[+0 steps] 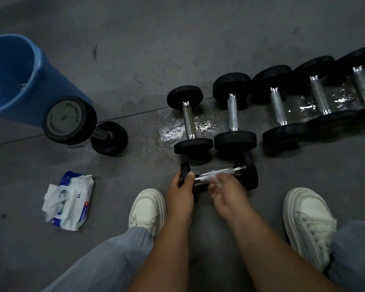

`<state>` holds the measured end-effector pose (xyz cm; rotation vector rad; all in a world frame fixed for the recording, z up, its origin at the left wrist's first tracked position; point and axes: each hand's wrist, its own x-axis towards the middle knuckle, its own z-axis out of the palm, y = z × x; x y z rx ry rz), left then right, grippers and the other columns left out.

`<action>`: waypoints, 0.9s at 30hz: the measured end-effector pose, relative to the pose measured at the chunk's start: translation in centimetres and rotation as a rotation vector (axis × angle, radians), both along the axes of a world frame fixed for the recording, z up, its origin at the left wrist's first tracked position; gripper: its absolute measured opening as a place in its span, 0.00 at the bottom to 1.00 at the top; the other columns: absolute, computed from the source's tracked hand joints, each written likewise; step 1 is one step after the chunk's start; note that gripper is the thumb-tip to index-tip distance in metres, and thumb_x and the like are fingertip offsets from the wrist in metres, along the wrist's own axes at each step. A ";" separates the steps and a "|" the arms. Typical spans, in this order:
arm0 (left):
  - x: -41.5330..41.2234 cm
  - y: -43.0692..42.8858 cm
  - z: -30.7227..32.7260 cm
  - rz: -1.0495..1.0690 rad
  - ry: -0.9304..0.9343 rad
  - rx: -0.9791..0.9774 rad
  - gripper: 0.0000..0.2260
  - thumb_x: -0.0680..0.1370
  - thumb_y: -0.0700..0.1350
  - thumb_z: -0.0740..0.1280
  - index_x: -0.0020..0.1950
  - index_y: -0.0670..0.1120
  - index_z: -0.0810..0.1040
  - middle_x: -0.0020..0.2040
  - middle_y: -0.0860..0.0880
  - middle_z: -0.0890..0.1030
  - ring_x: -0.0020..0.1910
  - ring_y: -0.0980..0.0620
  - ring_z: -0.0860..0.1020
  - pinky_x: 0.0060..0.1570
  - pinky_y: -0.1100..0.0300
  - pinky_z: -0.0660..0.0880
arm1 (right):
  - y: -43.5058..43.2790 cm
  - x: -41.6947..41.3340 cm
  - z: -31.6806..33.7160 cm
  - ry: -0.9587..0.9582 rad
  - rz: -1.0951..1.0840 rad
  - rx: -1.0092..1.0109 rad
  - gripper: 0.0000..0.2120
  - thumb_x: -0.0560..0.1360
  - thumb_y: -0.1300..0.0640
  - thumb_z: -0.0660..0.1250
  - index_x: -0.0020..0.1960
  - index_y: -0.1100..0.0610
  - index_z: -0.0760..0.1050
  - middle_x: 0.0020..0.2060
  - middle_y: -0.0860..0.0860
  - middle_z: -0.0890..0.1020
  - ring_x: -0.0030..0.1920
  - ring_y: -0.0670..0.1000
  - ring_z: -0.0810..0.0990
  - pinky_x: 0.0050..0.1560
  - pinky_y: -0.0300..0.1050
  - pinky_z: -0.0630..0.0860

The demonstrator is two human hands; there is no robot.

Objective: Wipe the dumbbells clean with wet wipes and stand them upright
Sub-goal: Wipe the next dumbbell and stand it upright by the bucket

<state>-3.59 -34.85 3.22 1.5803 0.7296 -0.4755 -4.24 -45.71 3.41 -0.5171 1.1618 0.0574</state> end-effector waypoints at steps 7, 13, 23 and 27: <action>0.1 0.0 -0.2 0.001 0.004 0.007 0.10 0.78 0.50 0.69 0.58 0.50 0.82 0.49 0.51 0.85 0.48 0.53 0.82 0.50 0.55 0.77 | 0.6 0.2 -0.1 -0.055 0.567 -0.643 0.05 0.77 0.63 0.64 0.42 0.57 0.72 0.32 0.55 0.80 0.28 0.46 0.77 0.27 0.40 0.73; 0.1 0.4 0.1 -0.022 -0.001 -0.025 0.07 0.79 0.48 0.68 0.55 0.49 0.82 0.46 0.48 0.85 0.45 0.51 0.83 0.44 0.58 0.78 | 2.8 0.1 -1.2 0.018 0.946 -0.871 0.06 0.74 0.58 0.64 0.38 0.51 0.72 0.36 0.50 0.81 0.39 0.51 0.81 0.43 0.48 0.78; 0.0 0.3 -0.1 -0.034 -0.004 -0.006 0.12 0.78 0.52 0.69 0.60 0.52 0.81 0.51 0.53 0.85 0.52 0.54 0.83 0.56 0.55 0.78 | 1.8 -2.7 0.4 0.030 0.836 -1.149 0.07 0.78 0.64 0.61 0.52 0.58 0.77 0.48 0.54 0.81 0.49 0.53 0.78 0.45 0.37 0.66; 0.3 0.4 0.1 -0.045 0.005 -0.006 0.11 0.78 0.52 0.68 0.59 0.52 0.82 0.51 0.52 0.85 0.51 0.54 0.83 0.54 0.55 0.79 | 1.3 0.2 -0.4 0.053 0.651 -1.206 0.13 0.72 0.70 0.61 0.55 0.66 0.75 0.52 0.59 0.78 0.53 0.55 0.76 0.56 0.42 0.70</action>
